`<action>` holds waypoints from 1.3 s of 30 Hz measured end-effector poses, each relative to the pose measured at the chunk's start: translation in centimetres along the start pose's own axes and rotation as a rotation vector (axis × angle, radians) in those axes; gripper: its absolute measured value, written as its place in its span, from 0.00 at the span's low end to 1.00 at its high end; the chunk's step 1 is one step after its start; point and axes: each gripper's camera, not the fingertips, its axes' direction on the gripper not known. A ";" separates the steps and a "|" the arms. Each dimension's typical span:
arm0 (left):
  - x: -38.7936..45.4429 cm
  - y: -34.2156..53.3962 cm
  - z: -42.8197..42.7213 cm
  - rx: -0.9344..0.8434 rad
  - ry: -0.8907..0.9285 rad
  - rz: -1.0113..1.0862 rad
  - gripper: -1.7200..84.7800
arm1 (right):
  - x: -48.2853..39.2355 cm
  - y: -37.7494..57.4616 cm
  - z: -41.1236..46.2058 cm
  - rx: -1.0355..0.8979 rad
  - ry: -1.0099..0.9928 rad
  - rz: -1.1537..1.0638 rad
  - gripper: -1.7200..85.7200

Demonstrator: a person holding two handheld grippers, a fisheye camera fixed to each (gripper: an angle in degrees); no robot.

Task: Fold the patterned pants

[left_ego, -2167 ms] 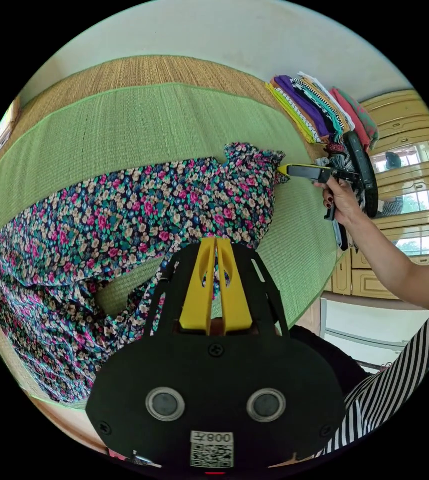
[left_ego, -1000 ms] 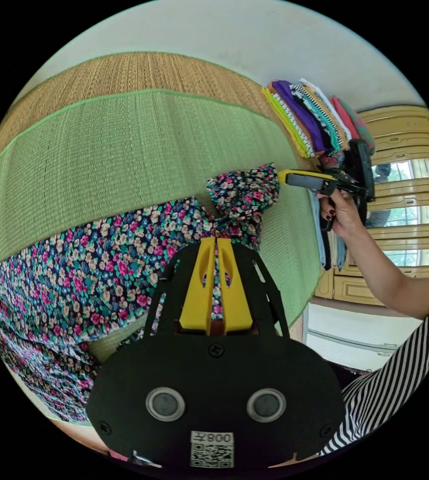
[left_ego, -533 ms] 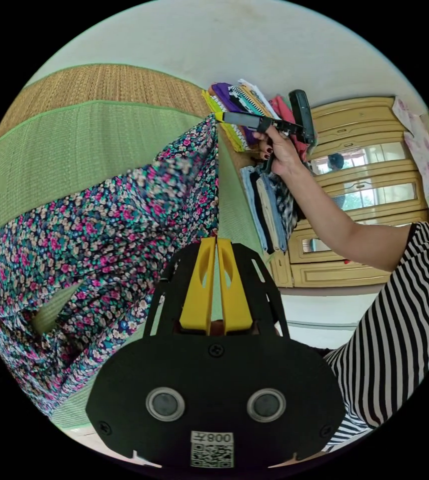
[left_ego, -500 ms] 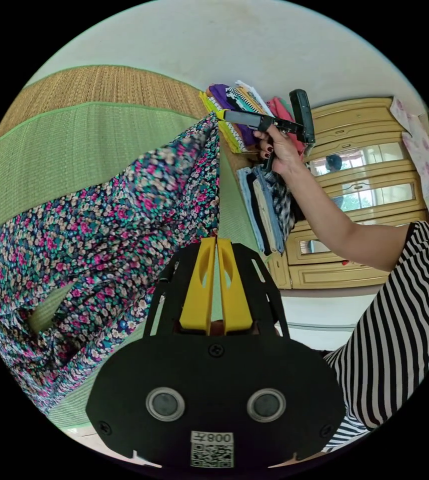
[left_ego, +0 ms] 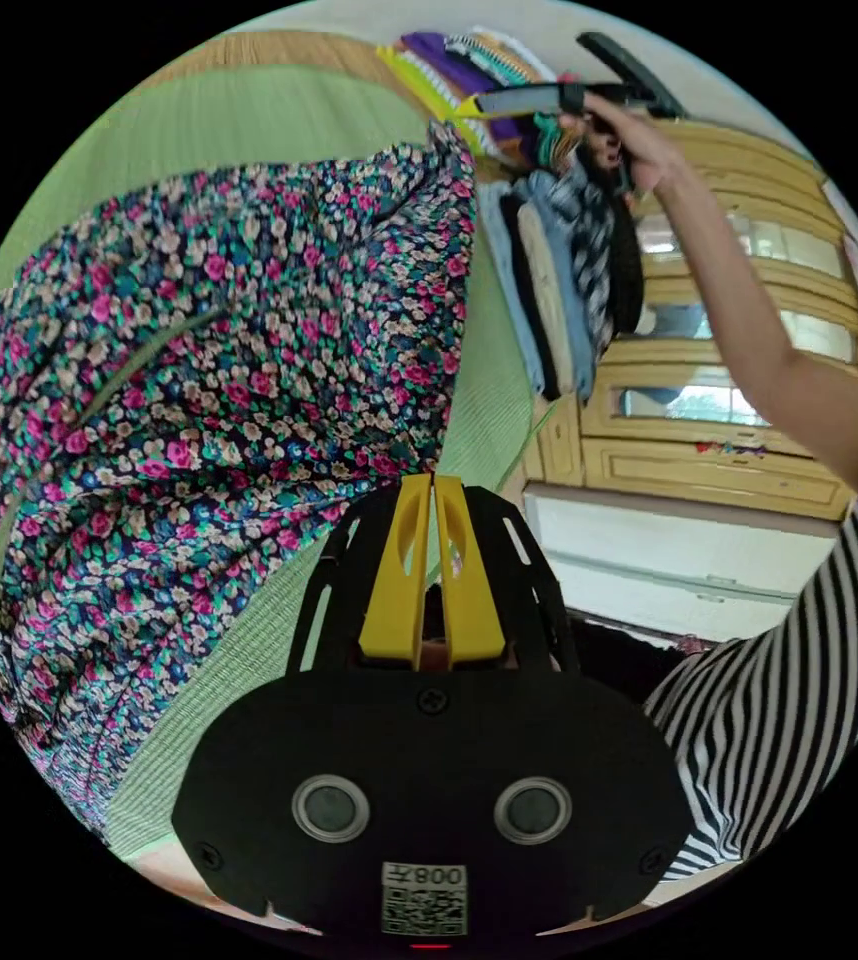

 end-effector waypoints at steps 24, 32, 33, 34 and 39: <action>-2.0 4.0 5.2 -0.049 -0.014 0.007 0.03 | -10.2 7.6 12.6 -0.008 -0.093 -0.114 0.01; -2.8 7.4 5.9 -0.061 0.019 0.032 0.03 | -9.1 12.8 14.7 -0.003 -0.111 0.067 0.01; -2.9 7.7 6.0 -0.064 0.020 0.036 0.03 | -9.0 13.2 15.0 -0.001 -0.128 0.083 0.02; -2.9 8.3 6.1 -0.068 0.017 0.046 0.03 | -8.8 14.1 15.4 0.005 -0.153 0.122 0.02; -3.4 10.3 6.2 -0.077 0.026 0.090 0.03 | -9.1 17.7 15.5 0.102 -0.157 0.257 0.03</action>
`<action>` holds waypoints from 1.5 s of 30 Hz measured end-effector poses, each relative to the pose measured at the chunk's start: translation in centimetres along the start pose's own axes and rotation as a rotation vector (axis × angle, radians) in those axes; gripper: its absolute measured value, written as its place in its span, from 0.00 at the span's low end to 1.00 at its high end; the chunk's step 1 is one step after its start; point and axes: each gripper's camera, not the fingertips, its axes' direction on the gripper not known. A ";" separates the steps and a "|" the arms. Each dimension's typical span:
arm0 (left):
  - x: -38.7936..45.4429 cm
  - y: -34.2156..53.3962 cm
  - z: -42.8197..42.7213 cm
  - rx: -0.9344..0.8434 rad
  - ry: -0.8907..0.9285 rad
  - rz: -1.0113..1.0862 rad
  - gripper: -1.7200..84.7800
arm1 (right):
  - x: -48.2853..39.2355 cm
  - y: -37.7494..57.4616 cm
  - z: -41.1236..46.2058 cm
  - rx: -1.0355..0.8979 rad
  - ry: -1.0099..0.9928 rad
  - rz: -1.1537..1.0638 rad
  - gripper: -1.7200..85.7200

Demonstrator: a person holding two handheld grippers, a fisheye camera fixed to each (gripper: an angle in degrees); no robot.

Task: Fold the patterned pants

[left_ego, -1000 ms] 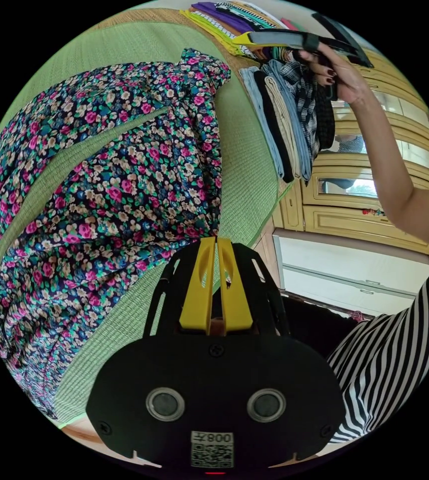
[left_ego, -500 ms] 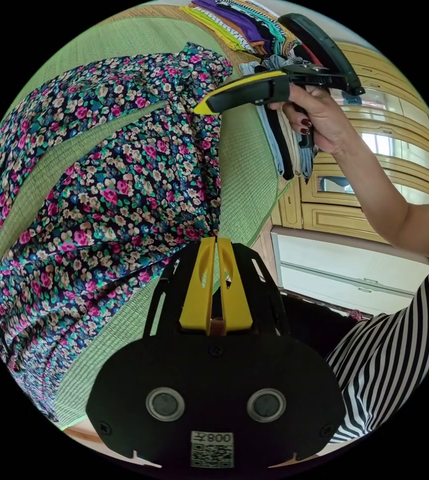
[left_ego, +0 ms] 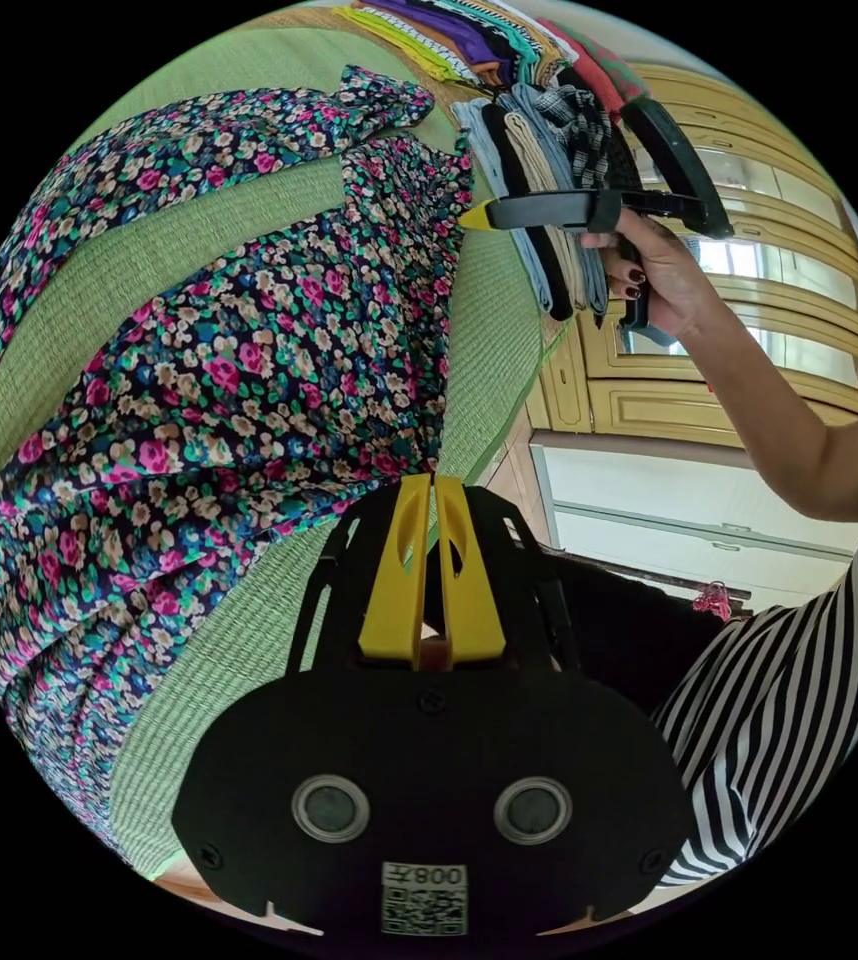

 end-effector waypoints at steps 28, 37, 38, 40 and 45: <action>2.6 16.5 -6.2 0.275 -0.226 0.166 0.03 | 3.3 13.9 6.9 0.352 0.119 0.336 0.04; -6.2 27.2 -15.4 0.492 -0.432 -0.387 0.02 | 4.7 18.9 7.9 0.337 0.101 0.387 0.02; -6.9 27.8 -15.6 0.487 -0.411 -0.392 0.02 | 4.7 19.8 8.1 0.343 0.098 0.401 0.02; -7.1 28.6 -16.1 0.512 -0.344 -0.410 0.02 | 5.0 21.2 8.4 0.351 0.080 0.426 0.02; -5.6 30.4 -16.7 0.443 -0.356 -0.379 0.02 | 6.4 25.4 9.0 0.389 -0.006 0.516 0.02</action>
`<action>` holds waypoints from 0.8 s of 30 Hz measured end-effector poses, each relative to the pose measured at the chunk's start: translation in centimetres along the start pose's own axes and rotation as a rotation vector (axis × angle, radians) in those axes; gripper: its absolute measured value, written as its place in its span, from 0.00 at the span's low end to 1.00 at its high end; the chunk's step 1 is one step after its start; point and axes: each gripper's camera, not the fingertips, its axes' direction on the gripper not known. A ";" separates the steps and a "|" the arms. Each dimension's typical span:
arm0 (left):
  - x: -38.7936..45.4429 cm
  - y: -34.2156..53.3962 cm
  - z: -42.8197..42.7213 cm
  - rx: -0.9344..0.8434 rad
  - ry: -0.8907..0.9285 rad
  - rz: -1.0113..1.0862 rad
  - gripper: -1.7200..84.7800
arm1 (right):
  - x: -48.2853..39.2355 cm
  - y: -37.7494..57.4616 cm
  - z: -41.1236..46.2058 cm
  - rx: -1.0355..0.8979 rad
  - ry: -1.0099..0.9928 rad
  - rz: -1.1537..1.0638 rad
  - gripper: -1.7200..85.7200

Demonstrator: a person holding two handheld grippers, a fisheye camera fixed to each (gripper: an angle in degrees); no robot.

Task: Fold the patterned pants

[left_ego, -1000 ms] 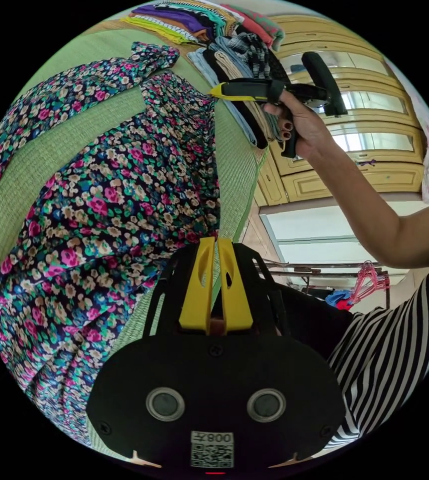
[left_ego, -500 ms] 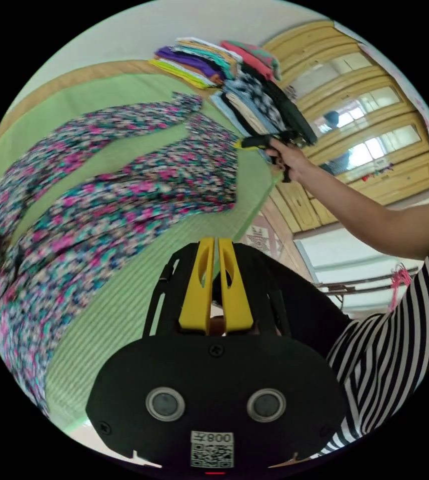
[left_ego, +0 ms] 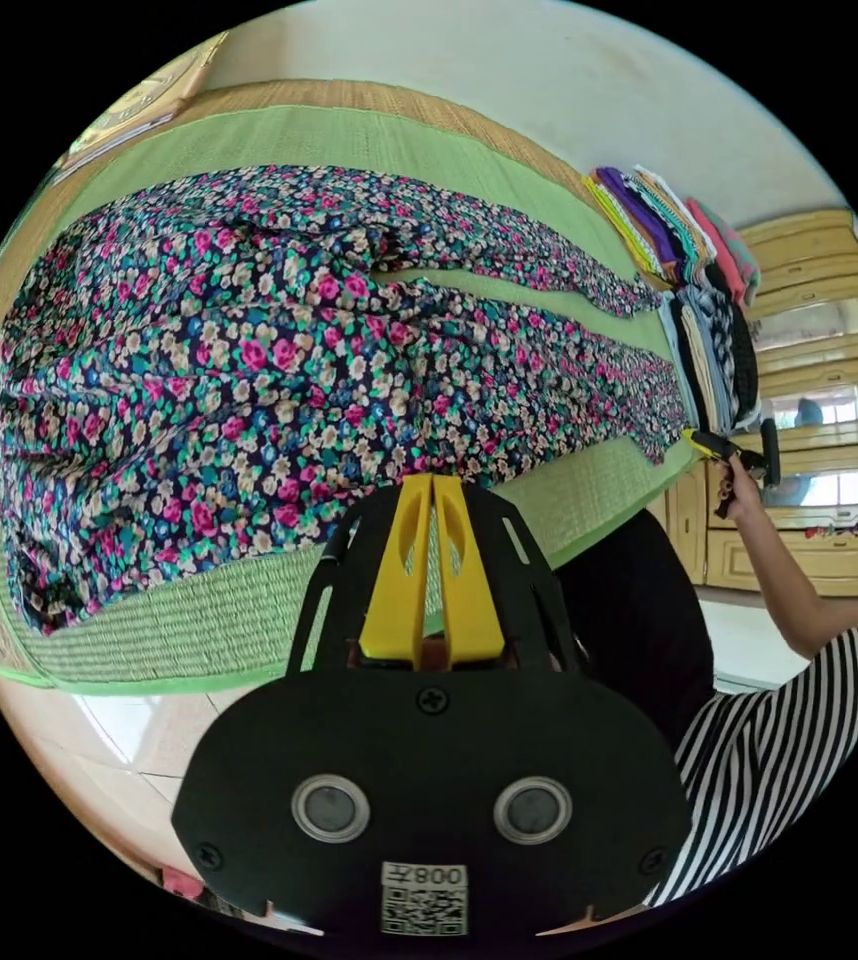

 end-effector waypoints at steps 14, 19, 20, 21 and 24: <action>6.1 -7.7 -5.1 0.148 0.112 0.254 0.07 | -5.0 -4.6 -5.0 0.223 -0.107 -0.232 0.09; 9.4 -13.6 -2.9 0.085 -0.024 0.373 0.09 | -10.2 -10.3 -4.8 0.231 -0.077 -0.454 0.11; 9.9 -14.6 -2.4 0.077 -0.051 0.382 0.09 | -11.5 -11.5 -4.5 0.225 -0.062 -0.523 0.12; 10.1 -15.1 -2.2 0.072 -0.060 0.386 0.09 | -12.2 -12.1 -4.3 0.216 -0.048 -0.553 0.12; 10.6 -16.8 -1.2 0.031 -0.096 0.394 0.08 | -14.7 -14.5 -2.3 0.144 0.005 -0.672 0.12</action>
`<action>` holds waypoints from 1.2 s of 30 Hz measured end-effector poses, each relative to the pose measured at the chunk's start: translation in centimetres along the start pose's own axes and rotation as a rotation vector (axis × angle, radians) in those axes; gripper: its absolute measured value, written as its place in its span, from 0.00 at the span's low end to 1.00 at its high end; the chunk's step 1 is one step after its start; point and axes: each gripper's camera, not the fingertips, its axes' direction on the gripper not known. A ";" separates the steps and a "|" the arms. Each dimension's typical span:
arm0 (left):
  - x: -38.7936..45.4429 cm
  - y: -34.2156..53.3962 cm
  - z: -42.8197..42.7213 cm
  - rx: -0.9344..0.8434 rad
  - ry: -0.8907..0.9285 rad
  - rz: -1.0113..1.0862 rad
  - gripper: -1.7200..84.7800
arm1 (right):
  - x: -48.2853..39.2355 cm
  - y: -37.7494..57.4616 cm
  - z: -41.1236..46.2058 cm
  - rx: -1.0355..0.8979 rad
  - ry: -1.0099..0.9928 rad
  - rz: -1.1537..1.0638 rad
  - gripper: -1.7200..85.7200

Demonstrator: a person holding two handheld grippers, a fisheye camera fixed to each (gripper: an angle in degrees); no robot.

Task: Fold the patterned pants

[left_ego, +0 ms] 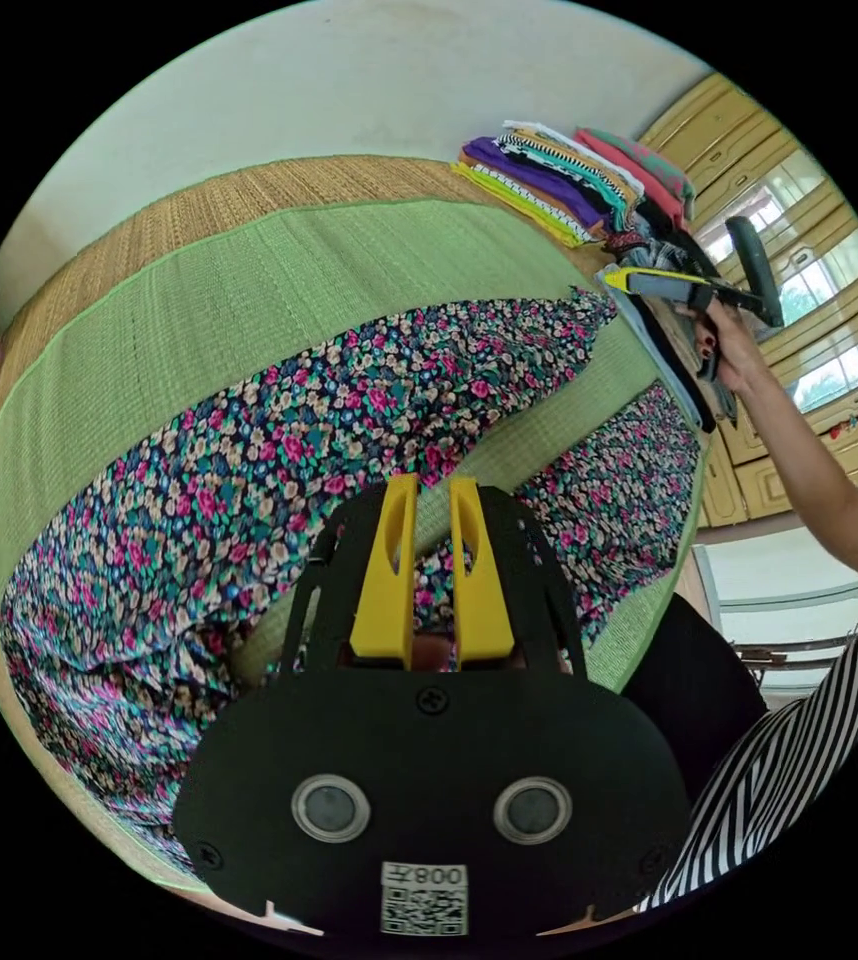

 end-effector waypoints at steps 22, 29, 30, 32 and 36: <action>-1.9 -4.4 -5.9 0.157 0.096 -0.063 0.03 | 4.4 -4.9 -2.5 -0.014 -0.087 0.020 0.03; -1.9 -5.2 -5.1 0.095 0.104 -0.060 0.03 | 3.5 -5.6 0.5 -0.210 -0.087 -0.081 0.13; -1.9 -5.3 -5.1 0.092 0.105 -0.060 0.03 | 3.5 -5.7 0.7 -0.222 -0.074 -0.080 0.12; -2.0 -5.6 -5.4 0.096 0.105 -0.064 0.03 | 3.8 -6.1 1.3 -0.254 -0.039 -0.054 0.06; -2.6 -6.2 -7.3 0.171 0.117 -0.077 0.03 | 4.9 -7.1 -1.7 -0.156 -0.001 -0.003 0.02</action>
